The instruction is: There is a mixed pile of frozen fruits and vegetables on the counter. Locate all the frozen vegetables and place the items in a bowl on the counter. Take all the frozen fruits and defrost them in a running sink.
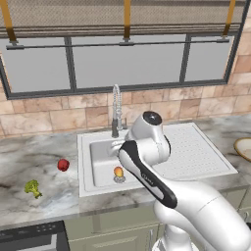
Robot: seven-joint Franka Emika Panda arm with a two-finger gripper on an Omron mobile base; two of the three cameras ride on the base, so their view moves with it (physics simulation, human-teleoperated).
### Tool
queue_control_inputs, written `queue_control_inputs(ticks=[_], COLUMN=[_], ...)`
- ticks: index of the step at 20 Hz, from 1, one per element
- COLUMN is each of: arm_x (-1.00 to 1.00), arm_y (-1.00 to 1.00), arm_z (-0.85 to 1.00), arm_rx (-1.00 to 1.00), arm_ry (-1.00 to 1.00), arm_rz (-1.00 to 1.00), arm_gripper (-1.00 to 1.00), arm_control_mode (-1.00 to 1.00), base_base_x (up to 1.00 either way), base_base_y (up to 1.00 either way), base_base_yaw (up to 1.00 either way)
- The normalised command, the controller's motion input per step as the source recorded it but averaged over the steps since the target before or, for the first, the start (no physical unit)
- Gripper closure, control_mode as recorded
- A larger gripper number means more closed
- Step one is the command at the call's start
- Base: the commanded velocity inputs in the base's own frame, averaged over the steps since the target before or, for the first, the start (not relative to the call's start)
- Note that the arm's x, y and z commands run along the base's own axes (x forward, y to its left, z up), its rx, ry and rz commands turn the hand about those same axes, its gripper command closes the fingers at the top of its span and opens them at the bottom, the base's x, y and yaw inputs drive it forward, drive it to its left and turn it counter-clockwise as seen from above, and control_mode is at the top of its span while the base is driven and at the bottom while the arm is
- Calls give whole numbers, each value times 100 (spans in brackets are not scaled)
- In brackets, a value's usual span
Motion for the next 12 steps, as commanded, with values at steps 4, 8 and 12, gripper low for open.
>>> queue_control_inputs(ticks=[4, 8, 12], arm_x=[15, 19, 22], arm_y=[-4, 0, -1], arm_z=[-21, -19, -21], arm_rx=[0, 0, 0], arm_ry=[0, -1, 0], arm_rz=[0, 0, 0], arm_gripper=[100, 100, 100], arm_control_mode=[-100, -100, -100], base_base_x=[0, 0, 0], base_base_y=[0, 0, 0], base_base_yaw=[0, 0, 0])
